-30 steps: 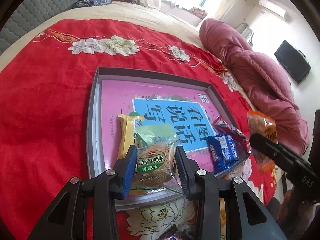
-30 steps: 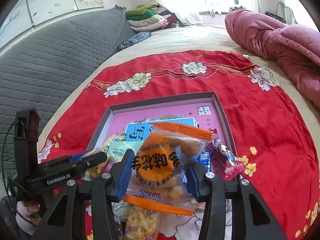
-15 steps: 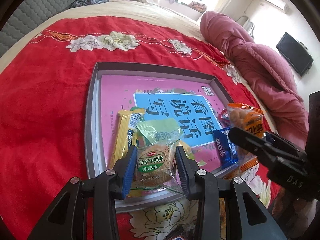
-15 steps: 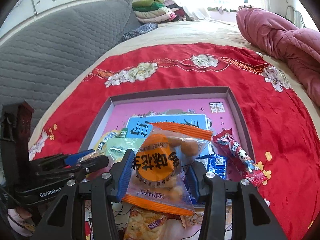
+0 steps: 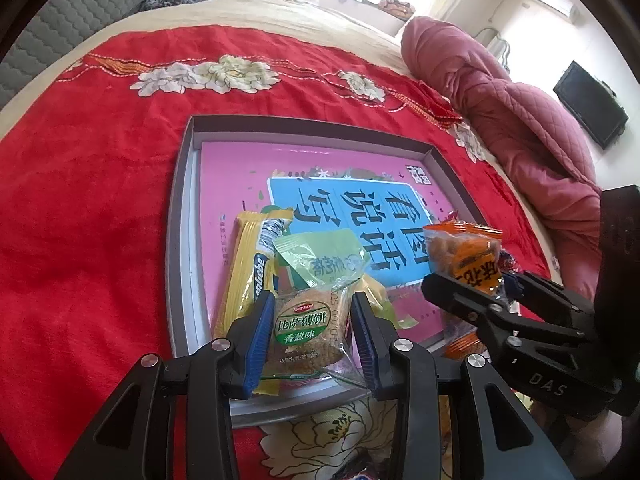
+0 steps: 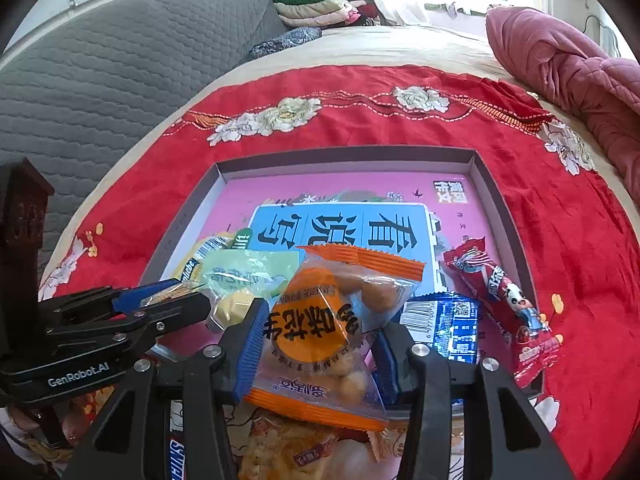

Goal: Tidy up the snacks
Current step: 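Carry the biscuit pack with the left tool over the tray while the right carries the peanut bag, then lower and release the biscuit pack with the left tool while the right releases the peanut bag in the tray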

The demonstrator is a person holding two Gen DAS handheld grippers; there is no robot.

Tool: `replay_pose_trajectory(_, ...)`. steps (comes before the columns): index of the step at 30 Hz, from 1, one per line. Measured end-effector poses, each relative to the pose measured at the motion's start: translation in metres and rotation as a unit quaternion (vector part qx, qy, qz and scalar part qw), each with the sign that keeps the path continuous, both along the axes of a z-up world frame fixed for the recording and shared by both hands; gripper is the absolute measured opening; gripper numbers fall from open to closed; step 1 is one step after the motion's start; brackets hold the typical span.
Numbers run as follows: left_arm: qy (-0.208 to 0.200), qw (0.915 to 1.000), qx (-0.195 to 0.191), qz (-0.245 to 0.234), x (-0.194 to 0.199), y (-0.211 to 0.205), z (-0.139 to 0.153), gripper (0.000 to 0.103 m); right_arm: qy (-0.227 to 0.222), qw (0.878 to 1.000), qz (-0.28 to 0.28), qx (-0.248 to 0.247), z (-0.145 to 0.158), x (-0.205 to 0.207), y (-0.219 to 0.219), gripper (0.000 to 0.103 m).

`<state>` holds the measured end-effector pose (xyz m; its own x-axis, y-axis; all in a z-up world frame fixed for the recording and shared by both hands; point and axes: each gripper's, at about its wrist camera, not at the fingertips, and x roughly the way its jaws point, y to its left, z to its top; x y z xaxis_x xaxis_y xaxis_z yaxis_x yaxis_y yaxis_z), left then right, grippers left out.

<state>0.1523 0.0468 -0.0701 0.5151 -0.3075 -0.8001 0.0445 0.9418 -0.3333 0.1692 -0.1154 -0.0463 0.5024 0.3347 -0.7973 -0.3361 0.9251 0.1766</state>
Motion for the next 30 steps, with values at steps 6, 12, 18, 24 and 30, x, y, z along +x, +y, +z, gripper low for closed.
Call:
replay_pose_trajectory(6, 0.002, 1.0, 0.0, -0.002, 0.0, 0.0, -0.001, 0.04, 0.009, 1.0, 0.002, -0.009, -0.009, 0.004, 0.003, 0.049)
replay_pose_trajectory(12, 0.005, 1.0, 0.001, -0.005, 0.001, -0.002, -0.003, 0.04, 0.02, 1.0, -0.01, -0.006, -0.015, 0.007, 0.001, 0.05)
replay_pose_trajectory(18, 0.006, 1.0, -0.001, -0.005, 0.0, -0.002, -0.004, 0.04, 0.025, 0.999, -0.021, -0.006, -0.019, 0.008, -0.003, 0.05)
replay_pose_trajectory(24, 0.006, 1.0, -0.001, -0.005, 0.0, -0.002, -0.004, 0.041, 0.022, 0.999, -0.022, -0.011, -0.018, 0.007, -0.002, 0.05)
replay_pose_trajectory(30, 0.007, 1.0, -0.001, -0.005, 0.0, -0.002, -0.004, 0.041, 0.017, 1.0, -0.021, -0.014, -0.016, 0.005, -0.001, 0.05)
